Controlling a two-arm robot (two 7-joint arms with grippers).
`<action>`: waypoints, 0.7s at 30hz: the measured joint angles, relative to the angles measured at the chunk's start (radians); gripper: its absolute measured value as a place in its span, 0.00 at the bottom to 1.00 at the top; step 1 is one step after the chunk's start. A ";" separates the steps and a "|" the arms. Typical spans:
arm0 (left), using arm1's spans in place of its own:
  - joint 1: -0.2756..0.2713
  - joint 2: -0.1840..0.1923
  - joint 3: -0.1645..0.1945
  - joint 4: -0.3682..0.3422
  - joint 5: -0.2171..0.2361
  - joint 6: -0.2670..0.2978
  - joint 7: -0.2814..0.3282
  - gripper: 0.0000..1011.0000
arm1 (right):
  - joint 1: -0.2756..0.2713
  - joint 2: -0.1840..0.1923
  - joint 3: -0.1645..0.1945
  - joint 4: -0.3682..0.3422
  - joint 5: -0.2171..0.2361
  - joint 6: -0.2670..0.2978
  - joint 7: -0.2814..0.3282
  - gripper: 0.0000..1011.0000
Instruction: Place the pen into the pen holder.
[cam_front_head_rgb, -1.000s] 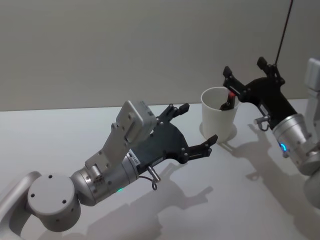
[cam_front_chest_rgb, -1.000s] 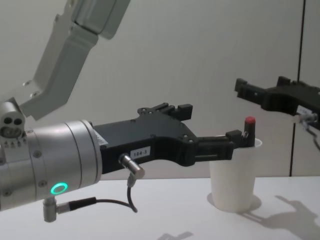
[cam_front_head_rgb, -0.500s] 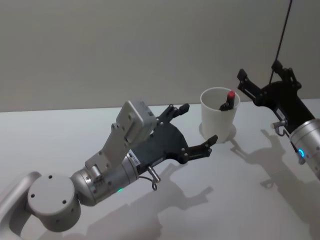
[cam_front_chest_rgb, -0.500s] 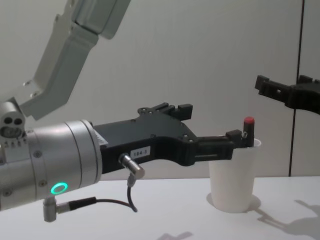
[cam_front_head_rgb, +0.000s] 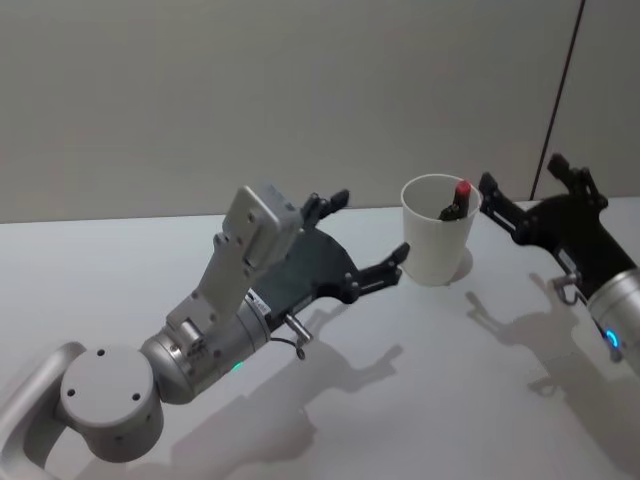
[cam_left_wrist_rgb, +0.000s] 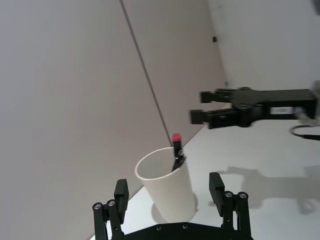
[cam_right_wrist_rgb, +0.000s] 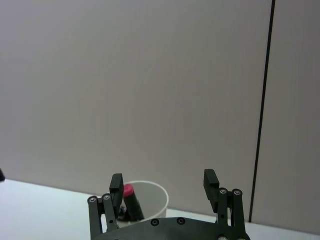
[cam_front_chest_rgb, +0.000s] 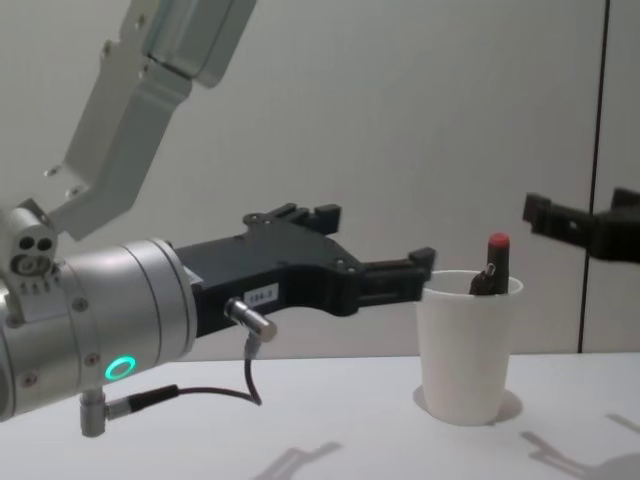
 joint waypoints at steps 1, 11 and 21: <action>-0.001 0.000 0.001 0.002 0.000 0.001 0.010 0.99 | -0.015 0.003 0.003 -0.013 -0.007 0.012 -0.004 0.99; -0.013 -0.004 0.009 0.025 0.004 0.012 0.152 0.99 | -0.101 0.018 0.023 -0.091 -0.049 0.079 -0.026 0.99; -0.023 -0.007 0.016 0.046 0.007 0.022 0.279 0.99 | -0.120 0.021 0.027 -0.107 -0.058 0.093 -0.031 0.99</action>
